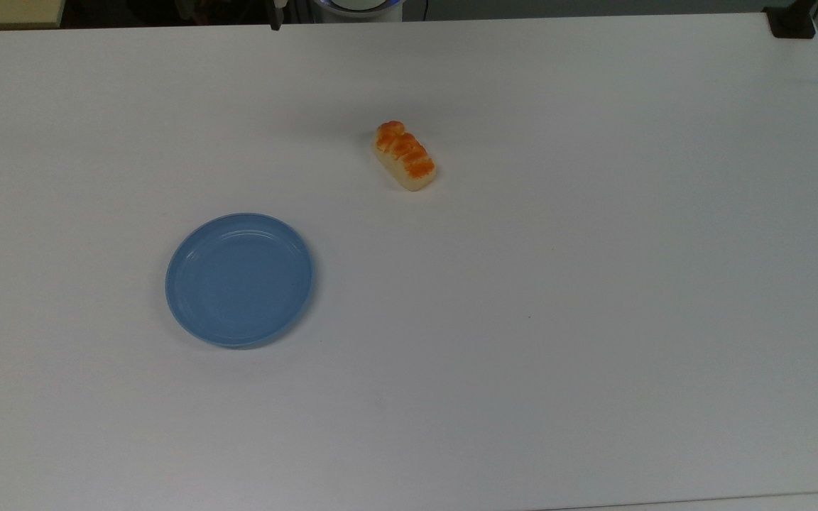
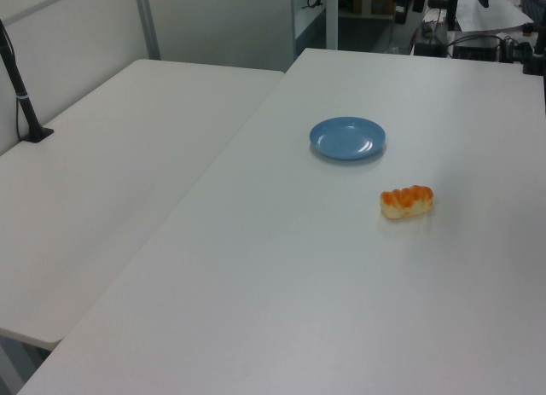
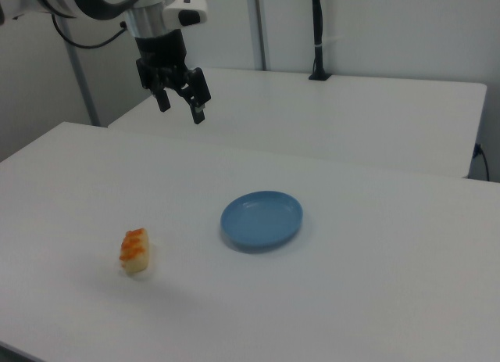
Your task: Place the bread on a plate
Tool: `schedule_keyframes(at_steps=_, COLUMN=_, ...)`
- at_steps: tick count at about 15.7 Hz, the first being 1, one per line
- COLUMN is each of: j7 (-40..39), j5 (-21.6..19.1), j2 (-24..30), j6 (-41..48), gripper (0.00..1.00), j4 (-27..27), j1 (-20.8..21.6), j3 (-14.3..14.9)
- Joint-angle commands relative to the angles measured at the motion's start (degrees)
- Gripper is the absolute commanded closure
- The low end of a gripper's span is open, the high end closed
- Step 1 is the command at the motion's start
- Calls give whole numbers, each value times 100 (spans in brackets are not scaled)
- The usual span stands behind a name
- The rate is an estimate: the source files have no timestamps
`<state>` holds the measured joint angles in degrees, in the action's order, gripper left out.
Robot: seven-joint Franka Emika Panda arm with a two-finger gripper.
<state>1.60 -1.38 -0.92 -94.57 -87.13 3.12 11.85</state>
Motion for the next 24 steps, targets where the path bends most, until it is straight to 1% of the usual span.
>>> schedule_keyframes(at_steps=1, j7=-18, j5=-125, j2=83, j6=141, gripper=0, j4=3, j1=-74, j3=-33)
schedule_keyframes(at_steps=11, j7=-37, j5=-125, j2=83, j6=149, gripper=0, j4=-6, j1=-74, j3=-33)
schedule_keyframes(at_steps=12, j7=-89, j5=-99, j2=83, j6=149, gripper=0, j4=-23, j1=-74, j3=-42)
schedule_keyframes(at_steps=16, j7=-887, j5=-90, j2=118, j6=149, gripper=0, j4=-85, j1=-118, j3=-42)
schedule_keyframes(at_steps=18, j7=-1117, j5=-90, j2=127, j6=141, gripper=0, j4=-137, j1=-118, j3=-42)
schedule_keyframes(at_steps=24, j7=-1206, j5=-90, j2=136, j6=149, gripper=0, j4=-147, j1=-118, j3=-42)
